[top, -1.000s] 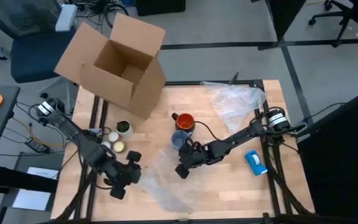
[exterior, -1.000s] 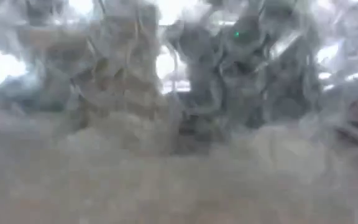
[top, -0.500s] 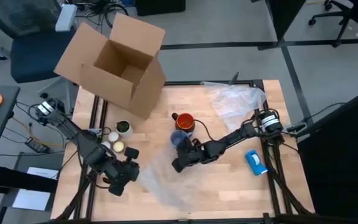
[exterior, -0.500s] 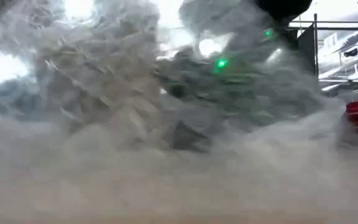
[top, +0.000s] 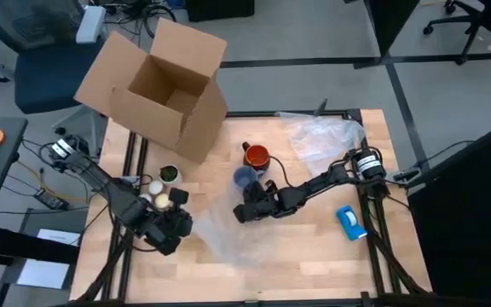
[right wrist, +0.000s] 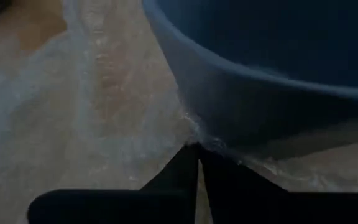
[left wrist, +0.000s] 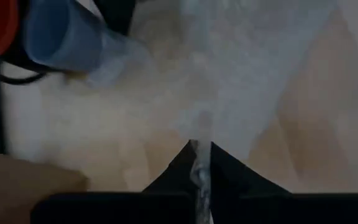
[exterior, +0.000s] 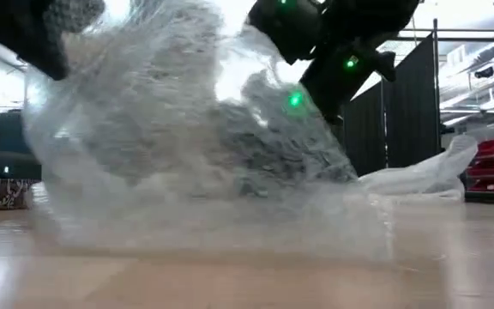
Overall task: Wrap mug
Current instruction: Prepare the bubble wrap
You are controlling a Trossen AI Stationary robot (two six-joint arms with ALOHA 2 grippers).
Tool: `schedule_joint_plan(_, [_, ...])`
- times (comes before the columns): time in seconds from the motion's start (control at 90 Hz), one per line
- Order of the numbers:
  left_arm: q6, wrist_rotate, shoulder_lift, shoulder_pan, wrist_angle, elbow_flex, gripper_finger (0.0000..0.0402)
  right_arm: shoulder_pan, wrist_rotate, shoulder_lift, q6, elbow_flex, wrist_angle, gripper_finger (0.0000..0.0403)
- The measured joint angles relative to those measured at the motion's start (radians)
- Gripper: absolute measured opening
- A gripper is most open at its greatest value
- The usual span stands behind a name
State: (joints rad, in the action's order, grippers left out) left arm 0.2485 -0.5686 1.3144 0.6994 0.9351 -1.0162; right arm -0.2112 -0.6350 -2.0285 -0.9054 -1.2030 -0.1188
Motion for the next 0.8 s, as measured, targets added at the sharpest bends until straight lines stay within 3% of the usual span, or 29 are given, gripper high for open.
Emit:
schedule_joint_plan(0.2, [-0.066,-0.094,0.0,0.0,-0.002,-0.052,0.0,0.031,-0.002,0.0,0.018,0.0,-0.07,0.0])
schedule_joint_plan(0.333, [-0.082,-0.087,0.0,0.0,-0.025,-0.099,0.0,0.053,-0.029,0.0,-0.056,0.0,-0.15,0.0])
schedule_joint_plan(0.589, [-0.003,0.242,0.0,0.01,-0.068,-0.09,0.0,0.05,-0.034,0.001,-0.183,0.0,-0.273,0.0])
schedule_joint_plan(0.8, [0.149,0.348,0.0,0.049,-0.094,0.013,0.0,0.037,-0.024,0.009,-0.248,0.0,-0.35,0.0])
